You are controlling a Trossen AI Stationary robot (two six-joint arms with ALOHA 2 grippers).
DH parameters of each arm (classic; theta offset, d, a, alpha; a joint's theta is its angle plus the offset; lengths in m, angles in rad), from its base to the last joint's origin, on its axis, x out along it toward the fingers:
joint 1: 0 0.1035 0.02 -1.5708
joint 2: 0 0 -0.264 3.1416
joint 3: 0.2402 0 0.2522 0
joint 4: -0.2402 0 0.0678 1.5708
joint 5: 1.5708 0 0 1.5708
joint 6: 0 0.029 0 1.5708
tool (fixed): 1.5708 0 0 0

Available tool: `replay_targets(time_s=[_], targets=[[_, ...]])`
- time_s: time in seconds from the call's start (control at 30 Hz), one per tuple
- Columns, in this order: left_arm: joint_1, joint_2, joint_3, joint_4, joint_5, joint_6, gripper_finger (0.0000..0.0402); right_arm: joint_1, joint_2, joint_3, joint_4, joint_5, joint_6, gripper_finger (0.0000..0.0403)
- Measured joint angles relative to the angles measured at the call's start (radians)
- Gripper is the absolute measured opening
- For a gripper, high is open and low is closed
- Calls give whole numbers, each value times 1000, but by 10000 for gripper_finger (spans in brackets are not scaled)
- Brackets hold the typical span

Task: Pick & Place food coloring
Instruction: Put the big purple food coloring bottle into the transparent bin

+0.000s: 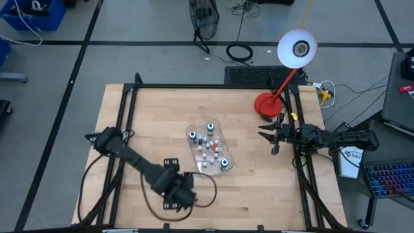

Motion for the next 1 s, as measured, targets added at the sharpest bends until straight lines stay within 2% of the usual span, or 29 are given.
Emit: replay_targets(time_s=[0.13, 0.37, 0.53, 0.73, 1.0], targets=[[-45, 0, -43, 91, -61, -16, 366, 0, 0, 0, 0, 0, 0, 100], [-43, -3, -199, 130, -58, -6, 345, 0, 0, 0, 0, 0, 0, 100], [-33, -41, -303, 266, -66, 8, 328, 0, 0, 0, 0, 0, 0, 100], [-18, -59, -373, 383, -40, 7, 312, 0, 0, 0, 0, 0, 0, 100], [-8, -59, -456, 430, -25, -58, 305, 0, 0, 0, 0, 0, 0, 100]])
